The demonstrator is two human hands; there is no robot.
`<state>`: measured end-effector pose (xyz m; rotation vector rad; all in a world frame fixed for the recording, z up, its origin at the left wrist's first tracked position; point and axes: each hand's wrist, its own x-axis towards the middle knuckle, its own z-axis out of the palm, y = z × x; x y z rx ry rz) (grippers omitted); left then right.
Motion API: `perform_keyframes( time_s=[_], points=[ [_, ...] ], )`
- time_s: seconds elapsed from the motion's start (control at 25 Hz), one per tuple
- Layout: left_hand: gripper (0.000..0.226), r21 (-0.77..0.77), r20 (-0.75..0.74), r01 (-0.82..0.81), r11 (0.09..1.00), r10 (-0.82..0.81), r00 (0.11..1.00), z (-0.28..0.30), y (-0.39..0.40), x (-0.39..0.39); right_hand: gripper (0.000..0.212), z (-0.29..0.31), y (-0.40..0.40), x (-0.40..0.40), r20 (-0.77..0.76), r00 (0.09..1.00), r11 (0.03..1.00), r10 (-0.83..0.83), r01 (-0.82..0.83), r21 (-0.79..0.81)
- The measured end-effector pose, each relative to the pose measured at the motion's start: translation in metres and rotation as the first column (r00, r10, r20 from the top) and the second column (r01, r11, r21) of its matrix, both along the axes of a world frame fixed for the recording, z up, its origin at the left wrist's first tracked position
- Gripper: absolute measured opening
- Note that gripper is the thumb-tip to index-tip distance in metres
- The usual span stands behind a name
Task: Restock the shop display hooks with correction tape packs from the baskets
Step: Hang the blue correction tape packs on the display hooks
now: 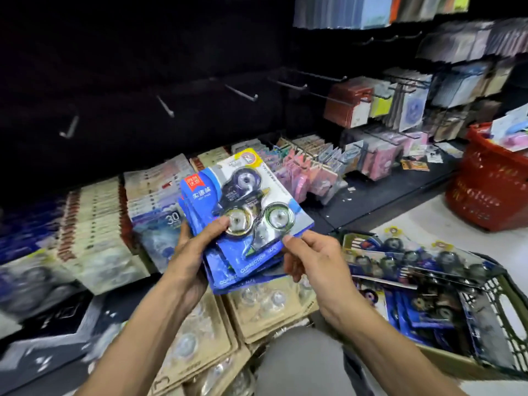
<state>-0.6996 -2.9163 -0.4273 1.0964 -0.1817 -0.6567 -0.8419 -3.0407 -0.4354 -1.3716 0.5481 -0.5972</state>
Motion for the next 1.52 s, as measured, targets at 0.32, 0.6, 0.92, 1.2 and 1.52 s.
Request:
perform_keyframes(
  time_s=[0.32,0.6,0.92,1.2,1.52],
  points=[
    [0.073,0.053,0.006,-0.011,0.999,0.011,1.0,-0.025,-0.052,-0.027,0.042,-0.037,-0.032,-0.021,-0.12,0.989,0.99,-0.083,0.096,0.1],
    [0.068,0.156,-0.029,0.109,0.982,-0.106,0.994,-0.076,-0.142,-0.044,0.031,-0.19,-0.177,-0.114,-0.729,0.469,0.861,-0.498,0.172,-0.478],
    [0.077,0.245,-0.052,0.143,0.959,-0.135,0.99,-0.113,-0.186,-0.039,0.045,-0.272,-0.223,-0.121,-0.731,0.337,0.799,-0.593,0.36,-0.482],
    [0.062,0.297,-0.069,0.136,0.945,-0.121,0.99,-0.125,-0.191,-0.037,0.019,-0.283,-0.264,-0.145,-0.636,0.457,0.783,-0.622,0.374,-0.496],
    [0.059,0.294,-0.071,0.14,0.946,-0.124,0.99,-0.122,-0.192,-0.041,0.01,-0.201,-0.269,-0.125,-0.396,0.856,0.795,-0.333,0.029,-0.606]
  ],
)
